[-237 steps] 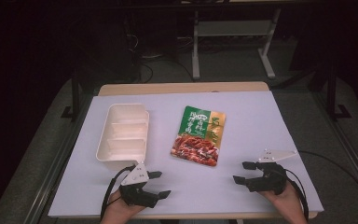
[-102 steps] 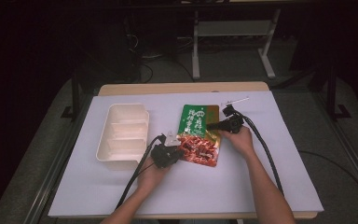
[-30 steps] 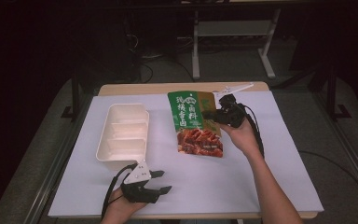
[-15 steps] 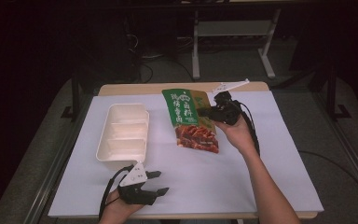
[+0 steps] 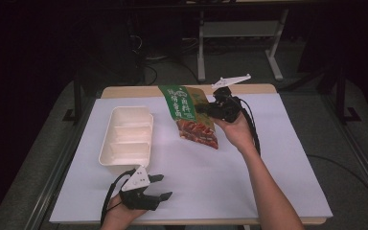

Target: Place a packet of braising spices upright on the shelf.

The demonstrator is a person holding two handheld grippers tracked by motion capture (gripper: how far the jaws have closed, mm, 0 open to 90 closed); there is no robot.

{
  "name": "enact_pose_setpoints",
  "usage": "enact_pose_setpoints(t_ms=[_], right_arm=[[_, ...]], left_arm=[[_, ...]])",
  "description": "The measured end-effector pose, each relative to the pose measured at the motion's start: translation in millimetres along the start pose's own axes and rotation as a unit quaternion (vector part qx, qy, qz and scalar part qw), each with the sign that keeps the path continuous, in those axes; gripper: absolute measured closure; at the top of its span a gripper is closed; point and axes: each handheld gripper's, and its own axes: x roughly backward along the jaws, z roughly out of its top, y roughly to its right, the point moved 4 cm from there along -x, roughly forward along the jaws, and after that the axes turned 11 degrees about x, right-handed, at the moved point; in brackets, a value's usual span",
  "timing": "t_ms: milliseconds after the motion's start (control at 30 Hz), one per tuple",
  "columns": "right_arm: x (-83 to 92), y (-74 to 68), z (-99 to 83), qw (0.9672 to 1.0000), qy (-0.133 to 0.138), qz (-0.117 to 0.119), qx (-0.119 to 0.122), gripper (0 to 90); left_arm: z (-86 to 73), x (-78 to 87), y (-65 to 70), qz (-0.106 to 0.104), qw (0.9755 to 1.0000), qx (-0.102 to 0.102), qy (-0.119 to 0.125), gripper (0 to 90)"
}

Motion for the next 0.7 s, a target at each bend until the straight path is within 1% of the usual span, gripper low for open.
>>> enact_pose_setpoints(t_ms=[33,133,267,467,500,600,700], right_arm=[[0.0,0.0,0.0,1.0000,0.000,0.000,0.000,89.4],[-1.9,-2.6,6.6,1.0000,0.007,0.002,0.003,89.3],[-7.0,-7.0,15.3,0.9999,0.009,0.008,0.010,89.4],[-11.2,-11.2,26.2,0.9996,0.016,0.016,0.017,89.4],[-12.4,-13.7,31.1,0.9995,0.019,0.018,0.019,89.4],[-13.3,-17.2,38.6,0.9992,0.026,0.020,0.024,89.3],[-14.0,-19.3,43.0,0.9990,0.029,0.022,0.025,89.4]], left_arm=[[0.0,0.0,0.0,0.000,1.0000,0.000,0.000,35.3],[0.0,-0.1,0.9,0.000,1.0000,-0.002,0.000,35.3],[-0.5,-0.8,1.9,0.000,1.0000,-0.008,-0.002,34.7],[-0.6,-0.1,1.1,-0.001,1.0000,-0.005,0.000,33.9],[-0.5,0.1,0.9,0.000,1.0000,-0.005,0.001,33.9],[-0.4,0.7,0.8,0.001,1.0000,-0.007,0.001,33.9],[-0.4,0.7,0.8,0.001,1.0000,-0.009,0.001,33.9]])
